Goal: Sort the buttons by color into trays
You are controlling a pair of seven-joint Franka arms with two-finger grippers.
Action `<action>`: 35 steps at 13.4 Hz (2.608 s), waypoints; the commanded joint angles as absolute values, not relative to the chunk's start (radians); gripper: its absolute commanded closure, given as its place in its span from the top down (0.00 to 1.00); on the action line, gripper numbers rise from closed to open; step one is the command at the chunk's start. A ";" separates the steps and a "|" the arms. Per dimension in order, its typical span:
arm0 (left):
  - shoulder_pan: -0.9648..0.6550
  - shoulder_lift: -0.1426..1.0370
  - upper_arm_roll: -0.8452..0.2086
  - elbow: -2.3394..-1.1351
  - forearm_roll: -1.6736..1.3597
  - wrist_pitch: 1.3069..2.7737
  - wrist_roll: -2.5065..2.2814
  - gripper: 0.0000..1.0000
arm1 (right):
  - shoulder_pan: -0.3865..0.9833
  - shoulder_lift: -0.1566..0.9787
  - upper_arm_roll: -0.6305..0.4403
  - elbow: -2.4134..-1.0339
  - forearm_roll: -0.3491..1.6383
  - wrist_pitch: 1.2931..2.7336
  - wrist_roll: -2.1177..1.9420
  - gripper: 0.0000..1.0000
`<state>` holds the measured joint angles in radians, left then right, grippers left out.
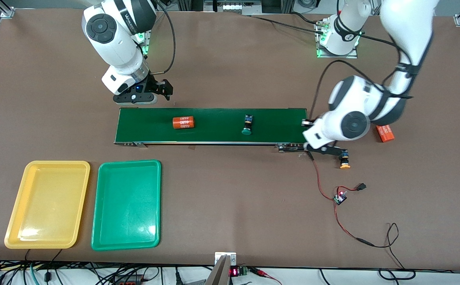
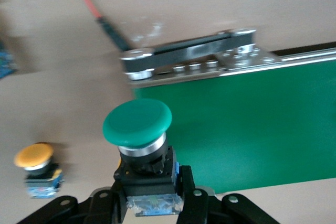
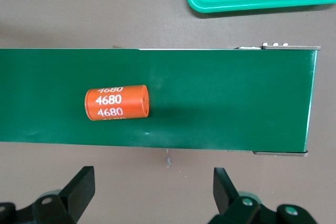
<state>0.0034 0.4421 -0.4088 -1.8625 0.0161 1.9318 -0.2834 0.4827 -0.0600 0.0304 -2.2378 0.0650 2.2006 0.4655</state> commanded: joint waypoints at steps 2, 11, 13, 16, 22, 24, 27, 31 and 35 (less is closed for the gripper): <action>-0.037 0.475 -0.426 -1.887 -0.008 2.034 -0.308 0.31 | 0.492 -0.054 0.025 -2.218 0.075 2.198 0.477 1.00; -0.078 0.480 -0.443 -1.919 -0.008 1.996 -0.371 0.42 | 0.500 0.024 0.025 -2.134 0.075 2.212 0.528 1.00; -0.080 0.477 -0.446 -1.925 -0.008 1.991 -0.437 0.94 | 0.520 0.066 0.025 -2.109 0.075 2.215 0.535 1.00; -0.064 0.423 -0.454 -1.852 0.002 1.906 -0.459 1.00 | 0.549 0.127 0.025 -2.088 0.075 2.273 0.598 1.00; -0.037 0.416 -0.228 -1.638 0.020 1.658 -0.445 1.00 | 0.632 0.204 0.025 -2.059 0.075 2.332 0.710 1.00; -0.035 0.416 -0.119 -1.641 0.021 1.617 -0.411 1.00 | 0.630 0.207 0.023 -2.057 0.074 2.333 0.712 1.00; -0.028 0.436 0.041 -1.661 0.038 1.604 -0.182 1.00 | 0.652 0.239 0.023 -2.022 0.075 2.333 0.736 1.00; -0.026 0.439 0.132 -1.828 0.153 1.848 -0.133 1.00 | 0.698 0.372 0.021 -1.884 0.060 2.332 0.844 1.00; -0.015 0.428 0.184 -2.023 0.175 2.135 -0.071 1.00 | 0.706 0.422 0.018 -1.836 0.063 2.333 0.848 1.00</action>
